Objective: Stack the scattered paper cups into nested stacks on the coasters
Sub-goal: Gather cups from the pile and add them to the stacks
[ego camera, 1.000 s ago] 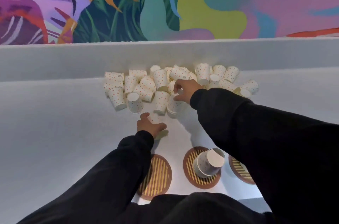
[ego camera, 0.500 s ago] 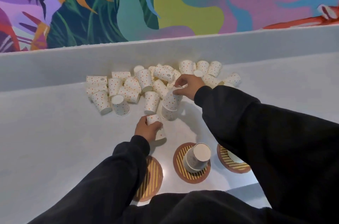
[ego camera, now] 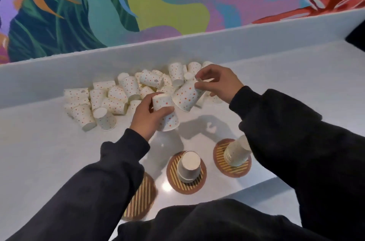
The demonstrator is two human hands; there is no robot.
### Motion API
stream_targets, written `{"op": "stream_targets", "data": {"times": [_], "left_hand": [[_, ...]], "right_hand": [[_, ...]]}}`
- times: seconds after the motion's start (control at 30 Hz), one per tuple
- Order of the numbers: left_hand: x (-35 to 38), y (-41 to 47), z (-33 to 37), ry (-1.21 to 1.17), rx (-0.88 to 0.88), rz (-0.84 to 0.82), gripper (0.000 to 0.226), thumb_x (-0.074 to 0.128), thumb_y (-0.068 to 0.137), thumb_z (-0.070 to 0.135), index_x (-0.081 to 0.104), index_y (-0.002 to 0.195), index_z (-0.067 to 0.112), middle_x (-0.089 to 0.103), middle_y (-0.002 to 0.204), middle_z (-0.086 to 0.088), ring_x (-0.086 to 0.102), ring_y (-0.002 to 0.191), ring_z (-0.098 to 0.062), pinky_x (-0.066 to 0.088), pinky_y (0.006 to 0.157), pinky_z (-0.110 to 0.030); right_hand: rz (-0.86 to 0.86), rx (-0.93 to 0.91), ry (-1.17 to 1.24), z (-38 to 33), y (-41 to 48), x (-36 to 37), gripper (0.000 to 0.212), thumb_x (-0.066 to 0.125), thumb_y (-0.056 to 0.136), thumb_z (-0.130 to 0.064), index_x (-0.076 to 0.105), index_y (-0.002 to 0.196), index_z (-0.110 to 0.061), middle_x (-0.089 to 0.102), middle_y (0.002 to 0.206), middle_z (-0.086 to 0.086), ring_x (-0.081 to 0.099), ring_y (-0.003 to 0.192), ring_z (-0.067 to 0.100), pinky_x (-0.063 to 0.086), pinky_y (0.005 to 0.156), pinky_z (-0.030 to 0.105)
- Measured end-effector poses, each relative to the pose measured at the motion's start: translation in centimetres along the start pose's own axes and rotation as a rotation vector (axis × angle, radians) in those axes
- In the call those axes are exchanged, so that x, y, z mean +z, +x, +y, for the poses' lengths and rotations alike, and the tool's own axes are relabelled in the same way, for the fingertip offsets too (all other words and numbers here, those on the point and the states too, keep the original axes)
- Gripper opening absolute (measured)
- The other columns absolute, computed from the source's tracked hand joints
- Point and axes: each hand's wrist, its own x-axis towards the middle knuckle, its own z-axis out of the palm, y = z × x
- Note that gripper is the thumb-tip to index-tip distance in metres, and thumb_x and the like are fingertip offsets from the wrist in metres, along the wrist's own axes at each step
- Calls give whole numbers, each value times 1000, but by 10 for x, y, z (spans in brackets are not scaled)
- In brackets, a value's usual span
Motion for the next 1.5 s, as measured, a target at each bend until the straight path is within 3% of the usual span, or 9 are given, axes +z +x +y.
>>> {"op": "stream_targets", "data": {"times": [0.17, 0.4, 0.47, 0.6, 0.77, 0.9, 1.07, 1.3, 1.5], "left_hand": [[56, -36, 66, 86, 189, -112, 55, 83, 74, 38, 61, 124, 35, 68, 117, 13, 65, 107, -6, 55, 86, -28], [146, -92, 74, 112, 293, -188, 62, 82, 75, 39, 54, 131, 36, 63, 126, 21, 60, 121, -7, 54, 97, -25], [163, -96, 58, 174, 276, -156, 65, 84, 72, 45, 53, 129, 38, 63, 125, 21, 60, 119, -6, 54, 98, -26], [188, -97, 23, 231, 181, -138, 66, 91, 73, 35, 50, 124, 42, 61, 124, 22, 58, 119, -5, 55, 102, -36], [208, -91, -10, 326, 180, -145, 68, 90, 73, 35, 46, 124, 44, 60, 122, 24, 58, 117, -5, 53, 98, -22], [219, -87, -36, 335, 106, -168, 67, 89, 76, 31, 44, 124, 44, 56, 118, 28, 56, 115, -5, 43, 88, -7], [229, -80, -59, 381, 26, -179, 68, 87, 80, 35, 43, 130, 42, 59, 121, 21, 57, 112, -5, 39, 81, -4], [236, -75, -79, 417, -32, -156, 66, 88, 77, 34, 48, 130, 34, 64, 120, 11, 62, 110, -13, 47, 88, -20], [232, -81, -92, 409, -55, -144, 87, 89, 75, 36, 36, 145, 37, 58, 130, 13, 57, 113, -9, 47, 95, -23]], "right_hand": [[3, -2, 24, 3, -44, -73, 18, 81, 84, -13, 70, 98, -17, 75, 106, -1, 67, 86, 15, 51, 60, 26], [-7, 0, -111, 48, -98, -135, 22, 82, 83, -18, 71, 99, -26, 72, 107, -13, 66, 94, 4, 51, 79, 21], [-10, 27, -142, 65, -108, -139, 23, 83, 81, -21, 71, 99, -29, 72, 107, -14, 66, 93, 5, 48, 77, 19], [46, 83, -170, 91, -119, -143, 25, 82, 80, -23, 69, 99, -33, 71, 109, -15, 66, 96, 9, 45, 70, 10], [157, 63, -185, 96, -123, -153, 28, 79, 83, -22, 67, 106, -32, 68, 112, -16, 64, 96, 6, 41, 62, 1], [162, 1, -133, 89, -124, -158, 31, 80, 81, -23, 65, 106, -34, 68, 113, -18, 65, 96, 7, 45, 67, 11], [73, -72, -171, 88, -132, -148, 36, 82, 78, -27, 64, 108, -38, 68, 113, -21, 63, 96, 7, 51, 72, 25], [-83, -115, -273, 111, -138, -122, 47, 83, 75, -31, 62, 116, -38, 67, 113, -23, 62, 98, 4, 41, 77, 15], [-186, -101, -387, 136, -137, -108, 54, 78, 73, -37, 60, 124, -41, 67, 118, -20, 59, 101, 8, 47, 90, 29]]}}
